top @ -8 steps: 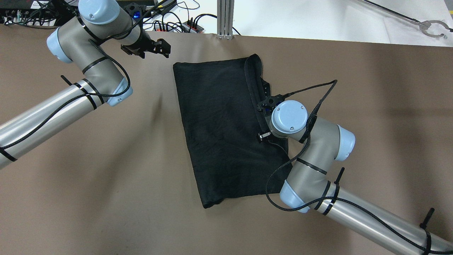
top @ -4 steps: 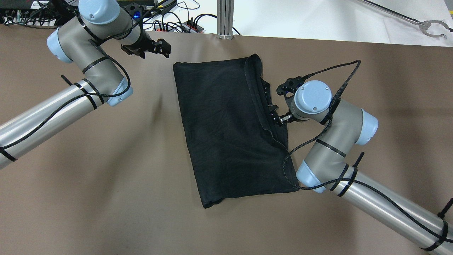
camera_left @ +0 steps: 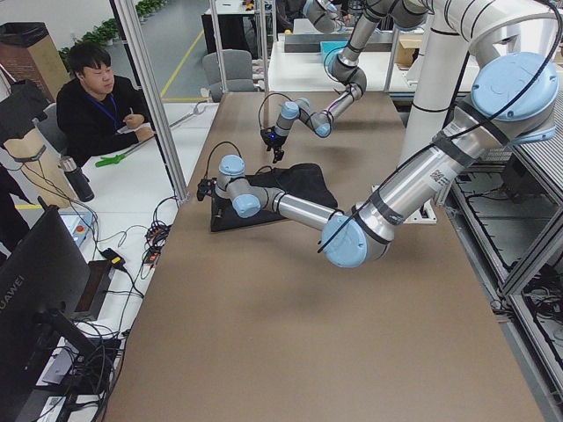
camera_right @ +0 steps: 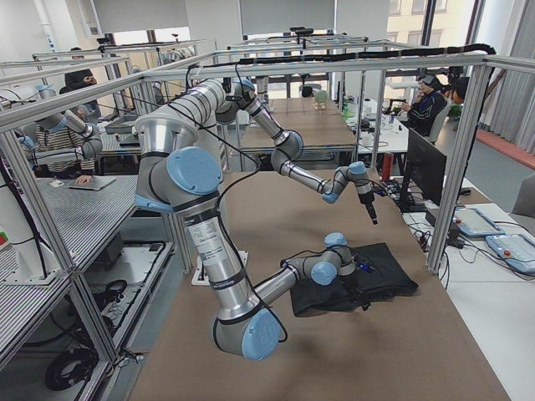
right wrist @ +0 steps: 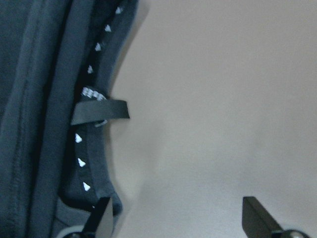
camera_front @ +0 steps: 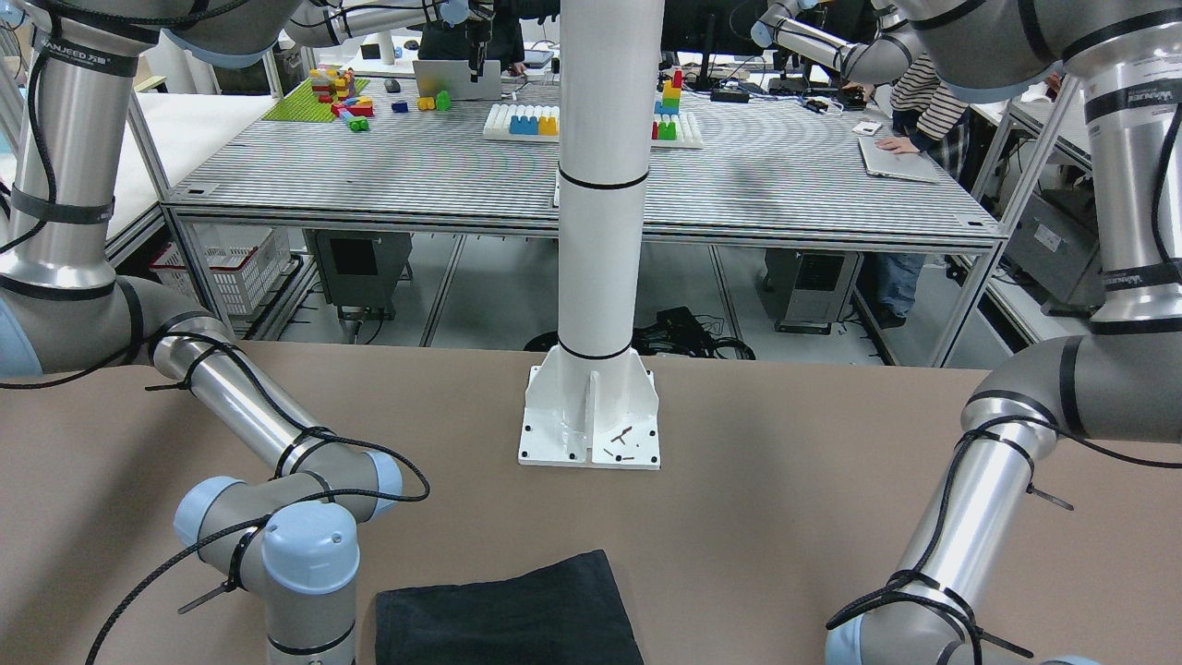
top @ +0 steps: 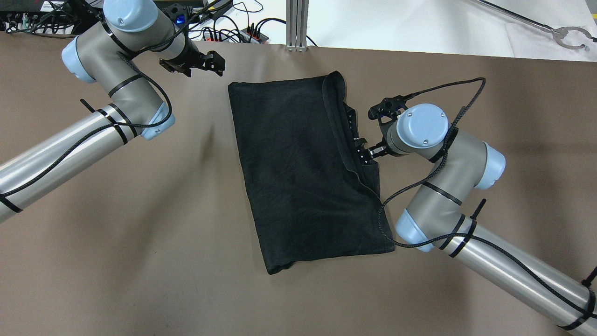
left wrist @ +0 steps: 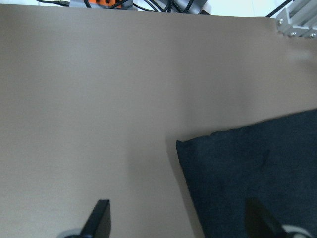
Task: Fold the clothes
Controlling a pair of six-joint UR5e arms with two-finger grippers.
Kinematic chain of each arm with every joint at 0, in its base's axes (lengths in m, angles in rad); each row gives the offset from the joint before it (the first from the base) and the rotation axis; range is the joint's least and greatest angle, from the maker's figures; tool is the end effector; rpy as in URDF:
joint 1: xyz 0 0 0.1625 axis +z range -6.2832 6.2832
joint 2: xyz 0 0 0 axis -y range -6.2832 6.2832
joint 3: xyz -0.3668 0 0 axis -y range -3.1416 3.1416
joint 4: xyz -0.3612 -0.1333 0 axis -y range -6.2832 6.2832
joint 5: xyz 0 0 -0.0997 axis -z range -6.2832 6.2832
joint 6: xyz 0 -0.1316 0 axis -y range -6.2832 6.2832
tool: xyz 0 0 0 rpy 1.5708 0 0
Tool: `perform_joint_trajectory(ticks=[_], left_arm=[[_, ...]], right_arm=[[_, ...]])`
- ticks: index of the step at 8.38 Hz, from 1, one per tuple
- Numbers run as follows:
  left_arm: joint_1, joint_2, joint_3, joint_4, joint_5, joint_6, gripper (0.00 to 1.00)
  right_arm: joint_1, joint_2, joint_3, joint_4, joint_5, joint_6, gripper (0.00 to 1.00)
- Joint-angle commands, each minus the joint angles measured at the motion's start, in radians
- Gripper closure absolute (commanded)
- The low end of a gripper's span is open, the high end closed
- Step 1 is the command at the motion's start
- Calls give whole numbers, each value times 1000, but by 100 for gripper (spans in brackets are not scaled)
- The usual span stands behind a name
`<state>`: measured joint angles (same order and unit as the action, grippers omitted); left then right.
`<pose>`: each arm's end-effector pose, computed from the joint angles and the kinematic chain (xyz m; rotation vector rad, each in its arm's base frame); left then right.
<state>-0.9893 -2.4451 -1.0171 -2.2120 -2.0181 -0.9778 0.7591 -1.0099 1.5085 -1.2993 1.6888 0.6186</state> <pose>0.3638 -0.6925 0.2701 0.3821 0.9564 -0.1457 -0.4085 -0.5500 0.3248 0.5084 -0.5903 -0.2287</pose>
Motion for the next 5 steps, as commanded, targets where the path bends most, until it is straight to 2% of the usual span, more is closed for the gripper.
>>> perform_joint_trajectory(ticks=[1,4,5], left_arm=[[0,1,0,0,-1,-1,5],[0,11,-1,-2,-1,-1,5],[0,11,-1,-2,-1,-1,5]], right_arm=[[-38,80,2,-41,35,116,12],[-98,73,1,-41,35,116,64],[-104,71,1,-41,35,115,78]])
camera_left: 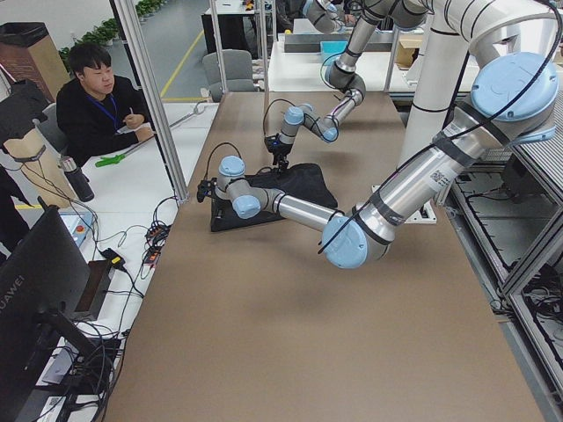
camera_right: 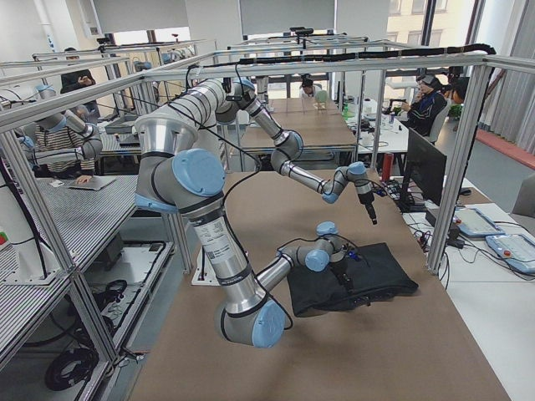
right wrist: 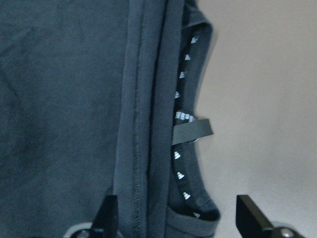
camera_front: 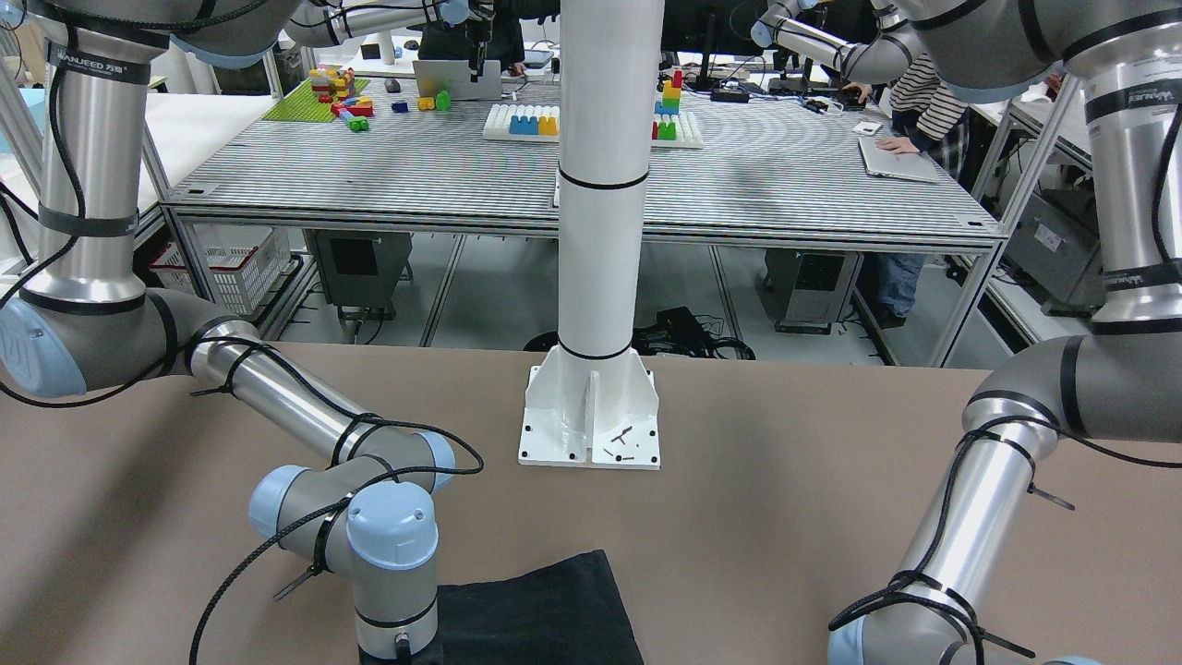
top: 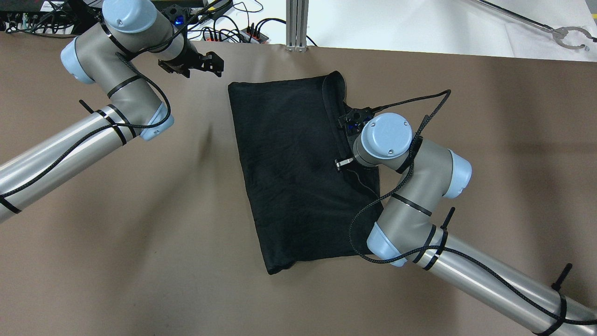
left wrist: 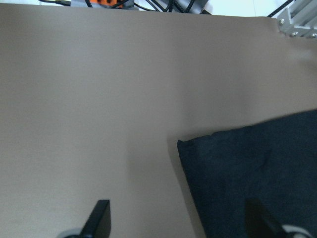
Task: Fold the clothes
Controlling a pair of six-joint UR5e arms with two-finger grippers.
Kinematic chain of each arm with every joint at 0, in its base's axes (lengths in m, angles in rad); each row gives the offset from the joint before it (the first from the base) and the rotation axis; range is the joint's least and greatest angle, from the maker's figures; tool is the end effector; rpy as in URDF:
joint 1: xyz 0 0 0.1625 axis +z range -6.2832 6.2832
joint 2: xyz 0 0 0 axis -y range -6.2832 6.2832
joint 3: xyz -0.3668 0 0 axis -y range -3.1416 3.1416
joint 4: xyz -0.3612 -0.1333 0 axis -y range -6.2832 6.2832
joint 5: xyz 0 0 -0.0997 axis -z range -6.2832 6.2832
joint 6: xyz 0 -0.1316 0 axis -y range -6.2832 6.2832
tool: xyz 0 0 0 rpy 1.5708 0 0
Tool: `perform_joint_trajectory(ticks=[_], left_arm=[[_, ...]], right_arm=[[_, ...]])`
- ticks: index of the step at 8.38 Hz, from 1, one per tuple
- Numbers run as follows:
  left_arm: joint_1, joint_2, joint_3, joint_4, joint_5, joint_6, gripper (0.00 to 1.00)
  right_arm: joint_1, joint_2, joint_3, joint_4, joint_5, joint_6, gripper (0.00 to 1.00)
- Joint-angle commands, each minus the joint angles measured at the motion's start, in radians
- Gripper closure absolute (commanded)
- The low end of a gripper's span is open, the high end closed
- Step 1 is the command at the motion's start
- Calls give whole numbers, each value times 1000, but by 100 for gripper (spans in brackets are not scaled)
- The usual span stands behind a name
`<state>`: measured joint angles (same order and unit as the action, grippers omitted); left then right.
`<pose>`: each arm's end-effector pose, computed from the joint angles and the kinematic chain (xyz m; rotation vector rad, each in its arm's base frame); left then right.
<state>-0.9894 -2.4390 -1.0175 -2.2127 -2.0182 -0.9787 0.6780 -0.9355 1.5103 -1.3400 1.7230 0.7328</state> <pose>0.3633 -0.6919 0.2745 0.3779 0.9535 -0.1479 -0.4614 -0.5171 0.2796 0.4491 -0.6841 -0.2123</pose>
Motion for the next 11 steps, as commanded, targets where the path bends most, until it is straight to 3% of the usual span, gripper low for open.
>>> perform_joint_trajectory(ticks=[1,4,6,9,11], left_arm=[[0,9,-3,-1,-1,0,5],[0,23,-21,-1,1,0,5],[0,25,-24,-1,0,1,5],[2,25,-23,-1,3,2,5],[2,23,-23,1,4,0,5]], right_arm=[[-23,-3,-1,-1,3,-3,86],[-21,-12,-1,-1,3,-21,100],[-6,-31,1,-1,4,-32,100],[15,-174,118,10,91,-72,100],[8,-276,226,15,95,-64,100]])
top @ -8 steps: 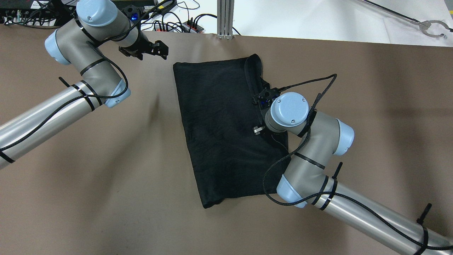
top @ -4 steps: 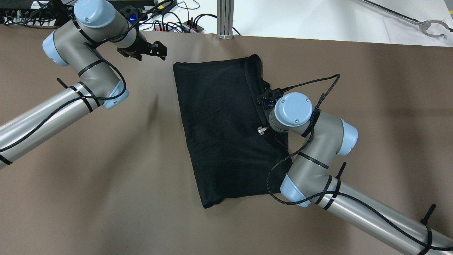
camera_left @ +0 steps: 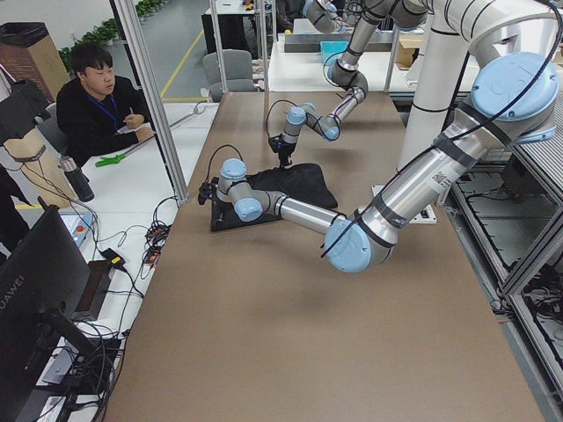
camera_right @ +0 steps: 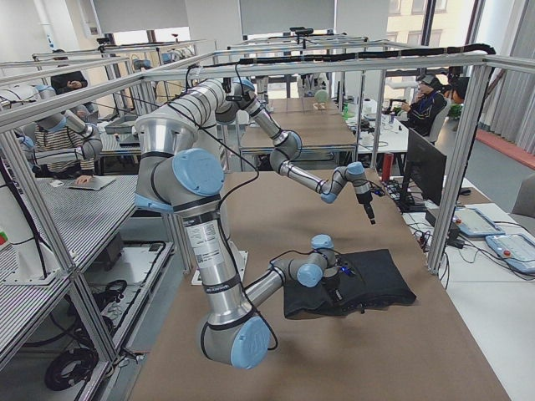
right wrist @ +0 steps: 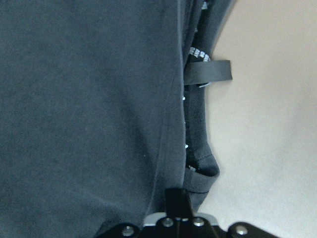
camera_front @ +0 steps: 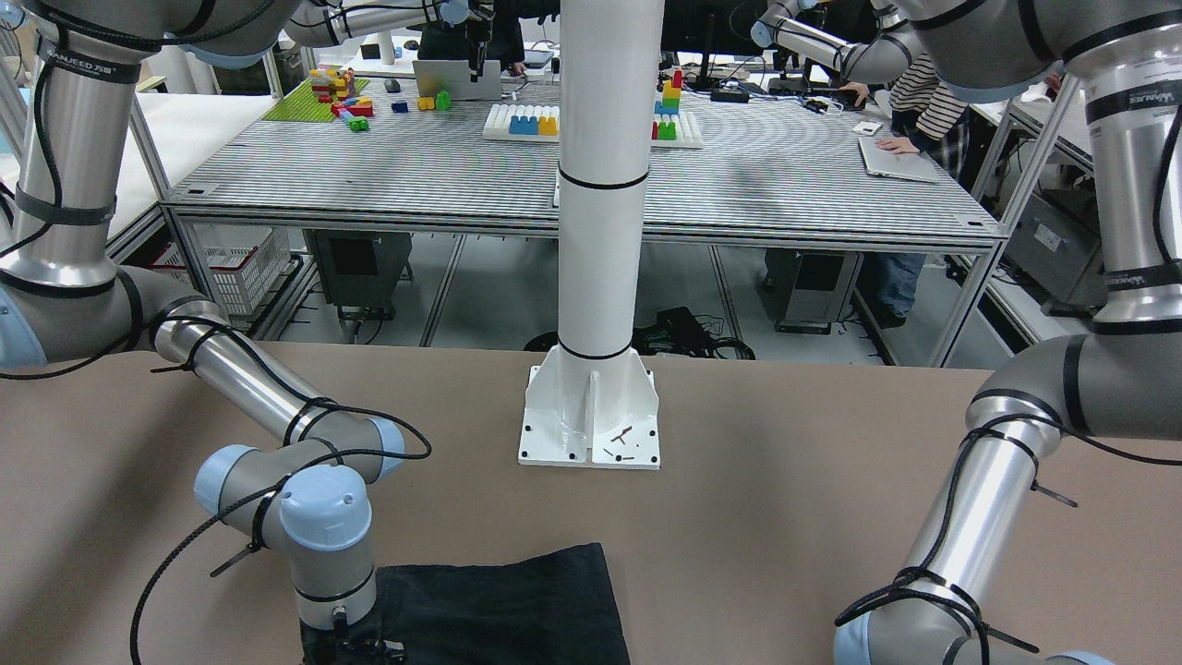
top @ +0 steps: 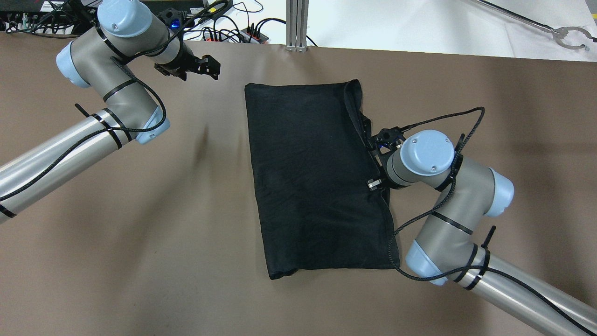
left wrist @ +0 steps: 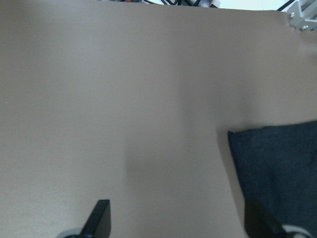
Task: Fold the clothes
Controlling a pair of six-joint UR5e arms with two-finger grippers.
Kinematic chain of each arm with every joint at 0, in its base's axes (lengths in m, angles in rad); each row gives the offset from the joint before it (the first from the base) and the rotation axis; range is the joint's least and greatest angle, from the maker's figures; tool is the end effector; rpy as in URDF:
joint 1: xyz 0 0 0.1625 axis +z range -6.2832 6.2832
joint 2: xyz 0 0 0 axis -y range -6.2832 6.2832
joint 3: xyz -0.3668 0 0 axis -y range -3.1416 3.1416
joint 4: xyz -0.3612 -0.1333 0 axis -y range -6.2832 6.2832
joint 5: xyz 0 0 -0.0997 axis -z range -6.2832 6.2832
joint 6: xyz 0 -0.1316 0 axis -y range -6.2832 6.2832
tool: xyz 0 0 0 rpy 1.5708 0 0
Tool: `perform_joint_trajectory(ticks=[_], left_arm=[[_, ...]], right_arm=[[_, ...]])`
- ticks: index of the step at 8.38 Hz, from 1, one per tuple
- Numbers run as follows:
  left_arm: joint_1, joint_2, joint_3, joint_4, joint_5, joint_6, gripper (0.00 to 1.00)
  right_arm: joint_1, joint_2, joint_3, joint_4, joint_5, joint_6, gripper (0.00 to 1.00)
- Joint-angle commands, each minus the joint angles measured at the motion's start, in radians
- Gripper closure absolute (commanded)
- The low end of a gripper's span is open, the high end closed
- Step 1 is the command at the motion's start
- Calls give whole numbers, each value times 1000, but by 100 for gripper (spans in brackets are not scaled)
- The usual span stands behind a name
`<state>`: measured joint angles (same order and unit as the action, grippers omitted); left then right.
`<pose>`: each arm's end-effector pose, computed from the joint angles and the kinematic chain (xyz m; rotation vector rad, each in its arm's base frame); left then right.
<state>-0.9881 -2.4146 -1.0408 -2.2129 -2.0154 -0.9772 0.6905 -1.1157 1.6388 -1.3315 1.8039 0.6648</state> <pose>0.3609 -0.6870 0.2819 0.3793 0.9512 -0.1470 -0.4237 -0.4836 0.3353 0.3901 -0.6908 -0.2930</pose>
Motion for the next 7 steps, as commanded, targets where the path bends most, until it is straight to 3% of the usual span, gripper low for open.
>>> perform_joint_trajectory(ticks=[1,2,4,7], left_arm=[[0,-1,1,1,1,-1,5],[0,0,-1,-1,1,-1,5],[0,0,-1,-1,1,-3,5],[0,-1,-1,-1,0,-1,5]], right_arm=[[-9,-96,102,6,14,10,68],[-12,-87,99,6,11,12,13],[13,-8,52,-18,3,13,7],[61,195,-194,-11,2,19,6]])
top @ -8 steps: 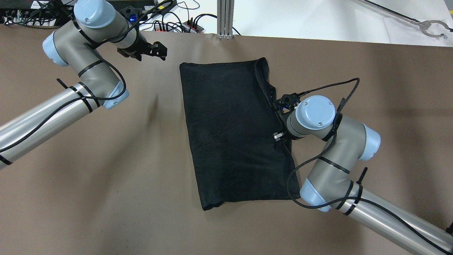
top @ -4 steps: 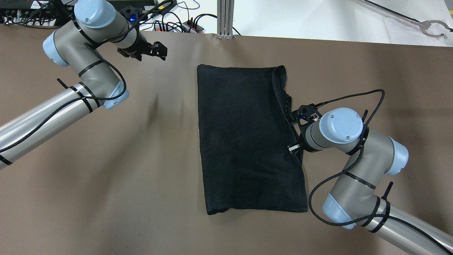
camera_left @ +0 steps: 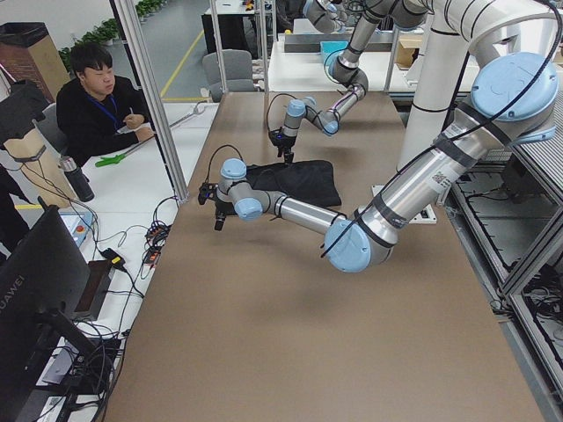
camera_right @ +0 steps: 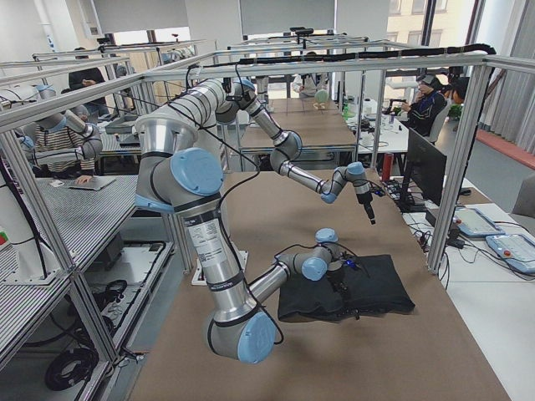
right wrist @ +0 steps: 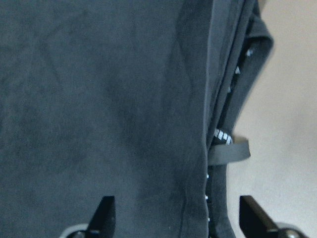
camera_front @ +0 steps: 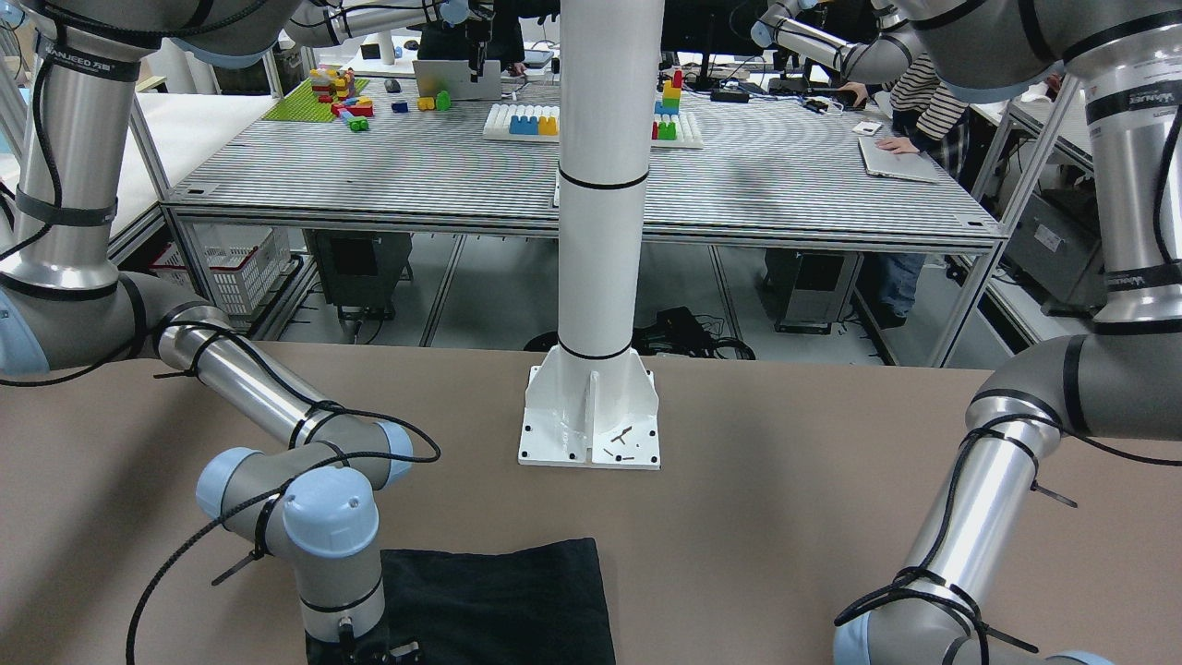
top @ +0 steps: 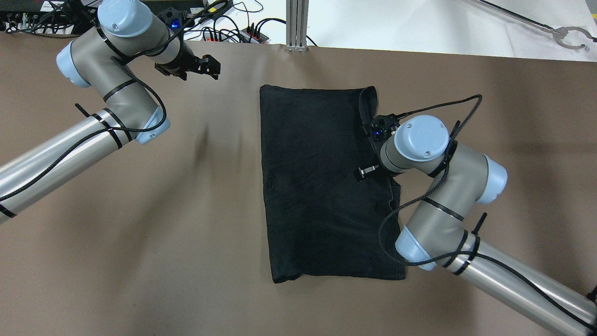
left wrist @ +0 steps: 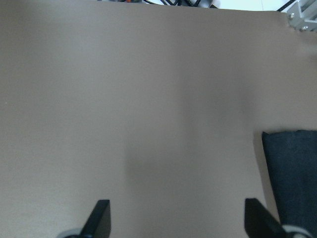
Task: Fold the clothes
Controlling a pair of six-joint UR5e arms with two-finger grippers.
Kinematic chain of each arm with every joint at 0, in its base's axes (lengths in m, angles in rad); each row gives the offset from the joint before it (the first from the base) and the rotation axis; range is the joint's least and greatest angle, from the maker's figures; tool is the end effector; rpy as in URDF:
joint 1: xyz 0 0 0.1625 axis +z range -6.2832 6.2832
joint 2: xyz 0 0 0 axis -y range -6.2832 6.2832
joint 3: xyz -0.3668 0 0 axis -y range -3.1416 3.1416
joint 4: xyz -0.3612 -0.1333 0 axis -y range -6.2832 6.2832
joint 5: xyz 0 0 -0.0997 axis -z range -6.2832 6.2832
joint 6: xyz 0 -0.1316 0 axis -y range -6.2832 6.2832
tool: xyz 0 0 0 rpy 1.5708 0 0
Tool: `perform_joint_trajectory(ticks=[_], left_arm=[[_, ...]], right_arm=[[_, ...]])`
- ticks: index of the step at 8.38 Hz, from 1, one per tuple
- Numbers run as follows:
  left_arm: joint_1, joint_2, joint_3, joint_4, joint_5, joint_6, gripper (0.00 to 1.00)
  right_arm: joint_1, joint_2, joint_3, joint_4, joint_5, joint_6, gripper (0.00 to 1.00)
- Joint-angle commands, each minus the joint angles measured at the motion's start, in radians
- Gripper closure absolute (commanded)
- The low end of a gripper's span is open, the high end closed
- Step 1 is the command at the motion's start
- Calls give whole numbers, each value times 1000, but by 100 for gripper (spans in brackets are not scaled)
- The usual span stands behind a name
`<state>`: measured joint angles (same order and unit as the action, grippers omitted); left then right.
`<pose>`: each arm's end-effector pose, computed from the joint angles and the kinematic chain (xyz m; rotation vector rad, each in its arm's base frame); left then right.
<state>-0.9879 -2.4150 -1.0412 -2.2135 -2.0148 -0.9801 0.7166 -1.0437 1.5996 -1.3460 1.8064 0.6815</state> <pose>0.3610 -0.6869 0.2813 0.3793 0.9524 -0.1494 -0.4244 -0.5057 0.3096 0.4048 -0.7023 -0.2551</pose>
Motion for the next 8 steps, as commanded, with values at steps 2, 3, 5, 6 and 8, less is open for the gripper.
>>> perform_joint_trajectory(ticks=[2,3,5,6,8], left_arm=[[0,0,0,0,-1,0,5],[0,0,0,0,-1,0,5],[0,-1,0,0,-1,1,5],[0,-1,0,1,-1,0,5],[2,-4,1,1,-1,1,5]], right_arm=[[90,181,-268,13,-1,-9,6],[113,180,-282,15,-1,-16,6],[127,154,-300,30,-2,-52,6],[127,137,-300,59,-7,-51,6],[127,181,-302,53,-7,-2,6]])
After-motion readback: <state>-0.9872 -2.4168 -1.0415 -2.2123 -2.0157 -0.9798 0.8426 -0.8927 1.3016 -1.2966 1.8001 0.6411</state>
